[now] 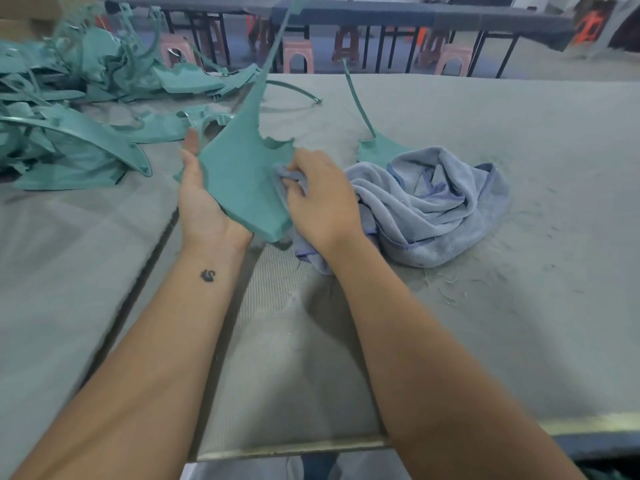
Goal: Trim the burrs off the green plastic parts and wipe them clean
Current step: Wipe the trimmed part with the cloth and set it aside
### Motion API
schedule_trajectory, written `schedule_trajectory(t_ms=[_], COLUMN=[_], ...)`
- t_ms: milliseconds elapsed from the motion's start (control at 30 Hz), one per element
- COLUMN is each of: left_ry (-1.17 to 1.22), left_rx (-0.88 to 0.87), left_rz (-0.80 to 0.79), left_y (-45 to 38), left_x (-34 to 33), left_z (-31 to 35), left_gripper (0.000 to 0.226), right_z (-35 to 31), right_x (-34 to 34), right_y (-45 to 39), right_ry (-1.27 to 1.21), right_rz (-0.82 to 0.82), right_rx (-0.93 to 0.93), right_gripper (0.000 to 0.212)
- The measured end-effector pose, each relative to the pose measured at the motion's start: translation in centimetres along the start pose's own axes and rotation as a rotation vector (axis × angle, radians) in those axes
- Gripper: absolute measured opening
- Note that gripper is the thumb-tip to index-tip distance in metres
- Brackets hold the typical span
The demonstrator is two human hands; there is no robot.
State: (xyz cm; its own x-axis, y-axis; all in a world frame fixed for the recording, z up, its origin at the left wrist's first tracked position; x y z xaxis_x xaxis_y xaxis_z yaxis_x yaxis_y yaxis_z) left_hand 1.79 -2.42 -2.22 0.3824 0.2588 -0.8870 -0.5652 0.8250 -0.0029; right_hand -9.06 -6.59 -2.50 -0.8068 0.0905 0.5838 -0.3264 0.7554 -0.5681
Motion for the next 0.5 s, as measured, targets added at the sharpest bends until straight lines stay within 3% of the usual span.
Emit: schedule_trajectory(t_ms=[267,333,433,500], left_ry=[-0.012,-0.023,-0.097,-0.189], left_rx=[-0.067,-0.051,0.045,0.112], left_rz=[0.079,0.091,0.104,0.072], left_y=[-0.5,-0.7,-1.0,-0.8], left_x=[0.5,0.6,0.6,0.2], left_z=[0.4,0.4,0.4,0.5], left_gripper=[0.036,0.032,0.030,0.027], right_z=[-1.7,-1.3,0.0,0.7], right_x=[0.4,0.5,0.8,0.7], right_y=[0.6,0.5,-0.2,-0.4], right_ry=[-0.106,-0.109,-0.039,0.054], right_rz=[-0.270,-0.266,-0.185,-0.140], right_rx=[0.224,0.196,0.060,-0.023], right_gripper=[0.006,0.008,0.032,0.033])
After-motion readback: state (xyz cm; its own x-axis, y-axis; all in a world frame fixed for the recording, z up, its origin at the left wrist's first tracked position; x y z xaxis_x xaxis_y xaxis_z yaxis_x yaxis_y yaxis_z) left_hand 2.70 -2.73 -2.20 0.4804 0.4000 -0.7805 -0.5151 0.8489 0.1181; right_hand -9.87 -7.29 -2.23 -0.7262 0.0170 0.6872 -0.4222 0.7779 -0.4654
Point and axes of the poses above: each hand's wrist, its own y-axis away from the middle knuckle, its own x-axis out of the back of the hand, z = x × y, the point moved 1 cm from there along -y, towards the middle knuckle
